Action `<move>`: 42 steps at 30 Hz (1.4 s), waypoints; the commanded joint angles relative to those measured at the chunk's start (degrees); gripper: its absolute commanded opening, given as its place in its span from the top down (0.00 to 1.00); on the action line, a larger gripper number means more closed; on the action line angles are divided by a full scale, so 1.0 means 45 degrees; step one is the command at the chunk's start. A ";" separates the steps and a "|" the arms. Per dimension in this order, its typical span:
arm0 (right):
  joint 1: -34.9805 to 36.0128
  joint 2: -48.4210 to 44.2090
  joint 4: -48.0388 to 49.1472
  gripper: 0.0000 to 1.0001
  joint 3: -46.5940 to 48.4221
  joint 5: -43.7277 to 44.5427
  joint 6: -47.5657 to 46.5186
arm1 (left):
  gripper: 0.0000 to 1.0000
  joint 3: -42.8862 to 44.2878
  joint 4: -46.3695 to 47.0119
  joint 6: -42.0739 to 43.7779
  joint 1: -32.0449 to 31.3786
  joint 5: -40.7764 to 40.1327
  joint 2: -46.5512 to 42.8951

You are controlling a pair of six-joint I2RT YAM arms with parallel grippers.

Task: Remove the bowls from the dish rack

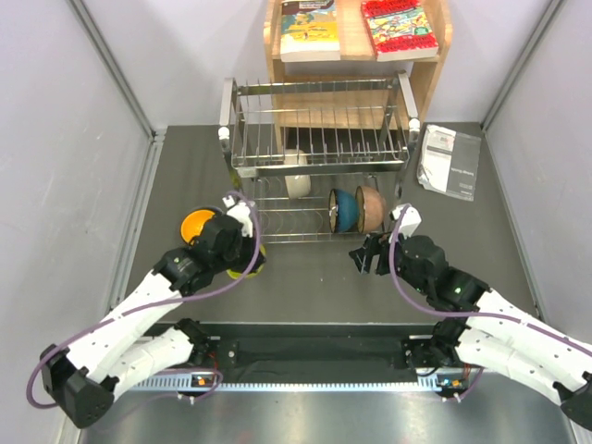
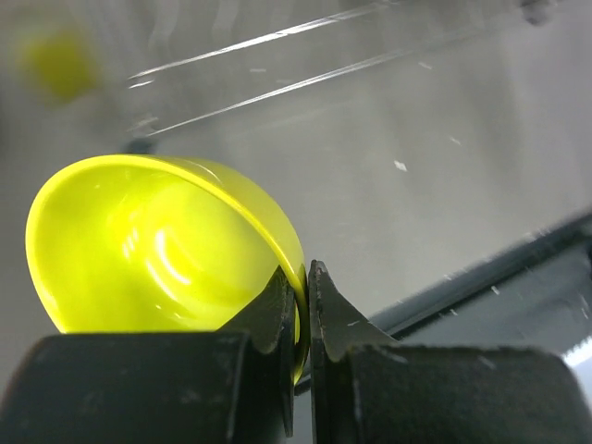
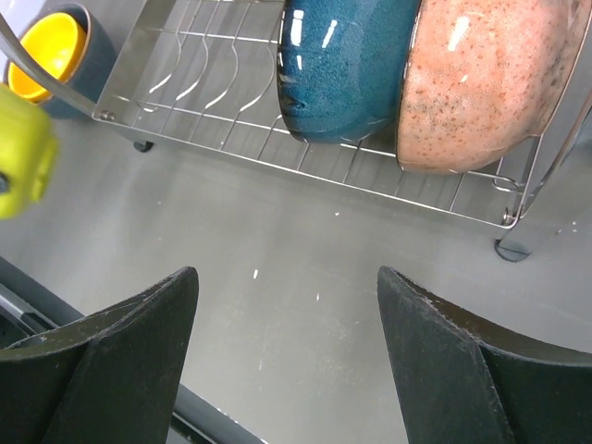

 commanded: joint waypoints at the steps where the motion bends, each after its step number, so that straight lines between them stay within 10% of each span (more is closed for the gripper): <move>1: -0.0147 0.0093 0.0189 0.22 0.0989 0.0135 -0.0316 | 1.00 -0.0097 -0.0809 -0.1406 -0.0032 -0.3819 -0.1181; 19: -0.0186 0.0073 0.0130 0.22 0.1418 0.0311 -0.0785 | 1.00 -0.1131 -0.1339 -0.4261 0.0863 -0.6567 0.1160; 27: -0.0518 0.0190 0.0130 0.22 0.1614 -0.0021 -0.1058 | 1.00 -0.1775 0.0165 -0.3285 0.4221 -0.5202 0.1745; 42: -0.1182 0.0425 -0.0007 0.22 0.2045 -0.0646 -0.1176 | 1.00 -0.1270 0.1962 -0.2190 0.5943 -0.4165 0.4480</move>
